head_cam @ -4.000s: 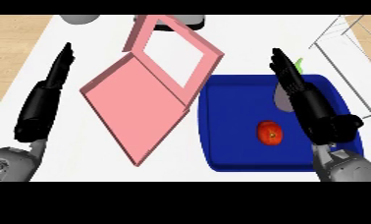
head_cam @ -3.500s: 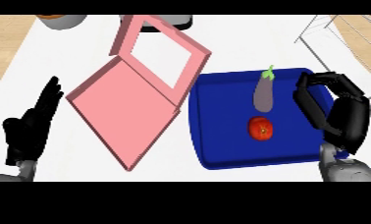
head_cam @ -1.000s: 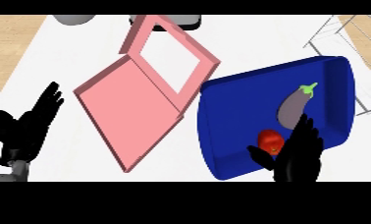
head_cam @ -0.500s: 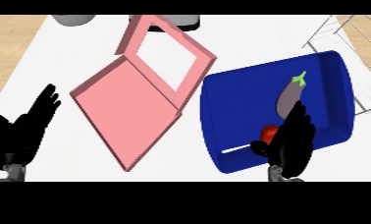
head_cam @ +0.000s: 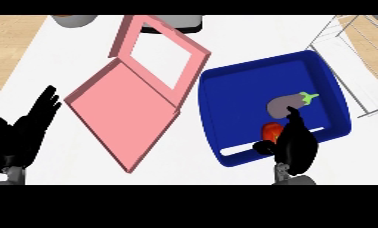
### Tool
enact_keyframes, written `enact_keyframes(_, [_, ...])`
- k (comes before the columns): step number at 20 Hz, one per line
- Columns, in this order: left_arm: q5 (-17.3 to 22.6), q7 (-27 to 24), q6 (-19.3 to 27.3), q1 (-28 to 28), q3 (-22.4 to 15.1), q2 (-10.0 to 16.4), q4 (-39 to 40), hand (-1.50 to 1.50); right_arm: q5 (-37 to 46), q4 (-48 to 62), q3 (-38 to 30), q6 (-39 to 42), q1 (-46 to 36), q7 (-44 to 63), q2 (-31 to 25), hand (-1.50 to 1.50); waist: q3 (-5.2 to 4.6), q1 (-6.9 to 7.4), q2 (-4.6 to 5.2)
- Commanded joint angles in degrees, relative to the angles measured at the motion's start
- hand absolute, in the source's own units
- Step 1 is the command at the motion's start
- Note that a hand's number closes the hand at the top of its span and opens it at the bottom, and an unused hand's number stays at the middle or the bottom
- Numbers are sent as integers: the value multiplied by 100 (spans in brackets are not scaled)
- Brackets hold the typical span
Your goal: Pick the tomato from the tray and place it in the tiered shelf
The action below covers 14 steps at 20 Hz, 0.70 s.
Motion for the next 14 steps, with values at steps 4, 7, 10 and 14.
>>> enact_keyframes(4, [-133, -33, -118, 1, 116, -76, 75, 0, 567, 524, 82, -98, -151, 99, 71, 150, 106, 21, 117])
enact_keyframes(7, [-449, -243, 185, 209, -71, -390, -96, 0, 1065, 464, 185, -227, -193, 369, 87, 150, 106, 32, 110])
enact_keyframes(10, [-239, 4, -82, 37, 248, -196, 11, 0, 1377, -853, 501, -43, 726, 358, 2, 150, 105, -25, 98])
enact_keyframes(14, [-262, 60, -144, 34, 251, -277, -143, 0, 688, -331, -474, 1015, -801, 314, -204, 150, 107, 38, 114])
